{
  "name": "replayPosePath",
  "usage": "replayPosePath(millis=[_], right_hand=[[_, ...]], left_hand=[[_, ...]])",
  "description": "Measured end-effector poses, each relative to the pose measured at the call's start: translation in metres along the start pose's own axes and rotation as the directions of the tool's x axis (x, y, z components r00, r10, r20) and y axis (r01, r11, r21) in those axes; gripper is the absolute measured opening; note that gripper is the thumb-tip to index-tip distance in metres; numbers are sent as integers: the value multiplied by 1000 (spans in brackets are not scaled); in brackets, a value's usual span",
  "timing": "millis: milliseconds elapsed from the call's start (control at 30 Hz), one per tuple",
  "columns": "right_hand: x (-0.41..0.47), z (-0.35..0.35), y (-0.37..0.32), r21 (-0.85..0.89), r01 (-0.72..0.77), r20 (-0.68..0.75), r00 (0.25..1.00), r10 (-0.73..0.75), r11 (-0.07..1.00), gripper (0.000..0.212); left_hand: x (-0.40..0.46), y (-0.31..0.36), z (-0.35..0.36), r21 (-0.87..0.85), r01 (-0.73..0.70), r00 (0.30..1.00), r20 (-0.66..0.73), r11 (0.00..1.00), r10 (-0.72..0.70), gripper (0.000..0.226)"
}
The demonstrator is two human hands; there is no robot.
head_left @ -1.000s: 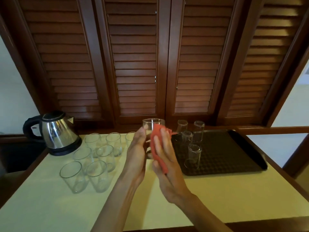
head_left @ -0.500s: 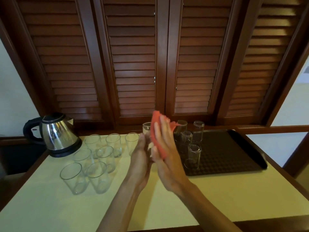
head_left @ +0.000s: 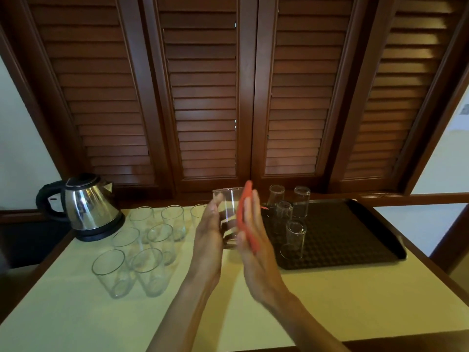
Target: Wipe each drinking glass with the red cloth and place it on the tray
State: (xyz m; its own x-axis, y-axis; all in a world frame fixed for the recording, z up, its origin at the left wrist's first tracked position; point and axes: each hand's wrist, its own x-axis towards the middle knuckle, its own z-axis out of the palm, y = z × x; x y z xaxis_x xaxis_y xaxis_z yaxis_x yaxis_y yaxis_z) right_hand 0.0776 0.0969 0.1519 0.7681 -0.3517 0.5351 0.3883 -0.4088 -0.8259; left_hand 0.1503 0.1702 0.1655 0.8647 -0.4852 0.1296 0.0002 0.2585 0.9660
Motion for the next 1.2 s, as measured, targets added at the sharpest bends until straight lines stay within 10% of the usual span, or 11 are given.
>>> replayPosePath(millis=[200,333,500,700,833,1000,1200], right_hand=[[-8,4,-2,-115,138,60,989,-132,984,69],[5,-7,-3,77,-39,-5,999,40,996,80],[-2,2,-2,-189,164,69,986,-153,968,68],[16,-8,-6,-20,-36,-47,998,35,999,78],[-7,1,4,-240,200,76,979,-187,950,64],[15,-7,-4,1,-58,-64,996,58,998,82],[-12,-2,9,-28,68,54,996,-67,997,69]], left_hand=[[-1,13,1,-98,29,996,90,995,-20,58],[-2,11,1,-73,9,995,99,997,-2,57],[0,9,1,-14,59,995,84,998,-58,67],[-2,3,4,11,74,989,128,997,-75,57],[7,8,4,-80,46,999,-1,996,-46,57],[-1,1,10,-21,133,989,72,991,-131,56],[13,13,4,-202,106,993,75,974,-92,54]])
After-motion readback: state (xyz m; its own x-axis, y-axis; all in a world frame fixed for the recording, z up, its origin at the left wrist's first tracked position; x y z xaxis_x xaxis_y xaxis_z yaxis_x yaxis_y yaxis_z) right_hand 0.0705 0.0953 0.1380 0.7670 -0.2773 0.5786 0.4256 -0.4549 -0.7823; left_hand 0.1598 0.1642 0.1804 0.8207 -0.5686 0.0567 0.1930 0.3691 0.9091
